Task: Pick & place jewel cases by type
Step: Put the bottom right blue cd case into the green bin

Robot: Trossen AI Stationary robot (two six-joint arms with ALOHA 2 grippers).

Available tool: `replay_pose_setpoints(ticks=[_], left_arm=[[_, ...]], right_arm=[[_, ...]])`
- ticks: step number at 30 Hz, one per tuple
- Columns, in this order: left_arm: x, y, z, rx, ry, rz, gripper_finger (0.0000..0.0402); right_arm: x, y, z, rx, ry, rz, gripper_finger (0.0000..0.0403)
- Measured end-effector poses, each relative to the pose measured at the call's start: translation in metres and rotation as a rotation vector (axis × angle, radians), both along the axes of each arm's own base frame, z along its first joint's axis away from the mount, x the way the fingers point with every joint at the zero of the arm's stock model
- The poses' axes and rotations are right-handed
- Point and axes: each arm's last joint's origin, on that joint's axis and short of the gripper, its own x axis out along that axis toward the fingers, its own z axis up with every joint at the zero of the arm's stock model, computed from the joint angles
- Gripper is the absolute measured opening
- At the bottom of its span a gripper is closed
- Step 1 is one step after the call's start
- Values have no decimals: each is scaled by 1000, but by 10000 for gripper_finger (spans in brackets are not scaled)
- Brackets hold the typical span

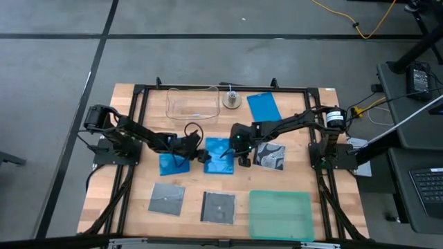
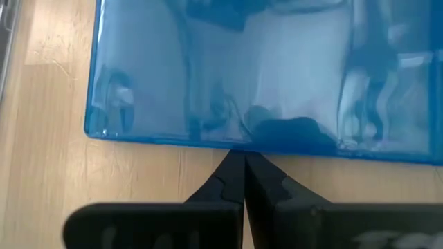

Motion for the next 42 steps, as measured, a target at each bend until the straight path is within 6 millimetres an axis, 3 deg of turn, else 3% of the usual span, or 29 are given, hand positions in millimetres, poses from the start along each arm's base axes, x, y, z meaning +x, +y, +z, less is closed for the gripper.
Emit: replay_pose_setpoints(ticks=[16, 20, 24, 33, 42], left_arm=[[5, 0, 13, 43, -4, -14, 229], [3, 1, 26, 87, -51, -24, 230], [12, 0, 55, 114, -244, -55, 225], [11, 8, 48, 133, -126, -65, 209], [15, 13, 56, 131, -213, -46, 209]], right_arm=[[-1, -3, 0, -18, -9, 34, 5], [-1, -3, -1, -21, -5, 39, 5], [3, -4, 0, -48, -40, 33, 5], [4, -4, 1, -34, -48, 37, 5], [3, -4, 1, -27, -45, 39, 5]])
